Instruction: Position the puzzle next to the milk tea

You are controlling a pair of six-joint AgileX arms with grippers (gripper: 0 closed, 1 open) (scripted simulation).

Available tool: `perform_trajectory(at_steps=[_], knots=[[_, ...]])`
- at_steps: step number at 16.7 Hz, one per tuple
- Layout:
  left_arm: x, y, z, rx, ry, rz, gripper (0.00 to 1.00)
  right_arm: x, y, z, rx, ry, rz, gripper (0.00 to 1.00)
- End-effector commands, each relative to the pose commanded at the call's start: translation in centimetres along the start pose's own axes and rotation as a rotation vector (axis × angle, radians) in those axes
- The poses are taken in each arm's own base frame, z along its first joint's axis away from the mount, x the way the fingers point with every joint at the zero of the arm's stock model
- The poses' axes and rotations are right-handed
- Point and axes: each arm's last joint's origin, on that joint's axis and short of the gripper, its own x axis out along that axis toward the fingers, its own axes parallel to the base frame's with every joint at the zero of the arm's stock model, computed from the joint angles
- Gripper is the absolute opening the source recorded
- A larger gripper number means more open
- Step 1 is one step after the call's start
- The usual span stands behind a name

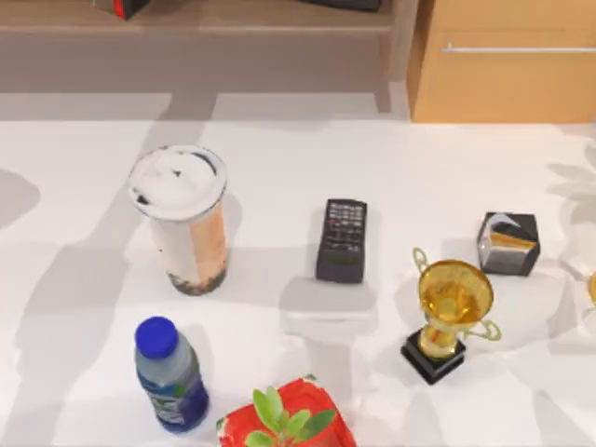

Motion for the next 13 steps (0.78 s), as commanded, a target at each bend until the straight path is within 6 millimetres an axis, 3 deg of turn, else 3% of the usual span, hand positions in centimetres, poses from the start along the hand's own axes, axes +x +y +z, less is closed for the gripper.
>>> perform_trajectory(at_steps=[3,6,10,13], knots=[[-3.7,3.5,1.5,0.024,0.112,-0.063,0.0,0.0,0.0,0.0,0.0,0.0,0.0,1.0],[-6.1,6.0,0.2,0.031,0.314,-0.106,0.0,0.0,0.0,0.0,0.0,0.0,0.0,1.0],[-7.0,8.3,-4.0,-0.003,0.613,-0.104,0.0,0.0,0.0,0.0,0.0,0.0,0.0,1.0],[-6.3,9.5,-8.8,-0.044,0.846,-0.07,0.0,0.0,0.0,0.0,0.0,0.0,0.0,1.0]])
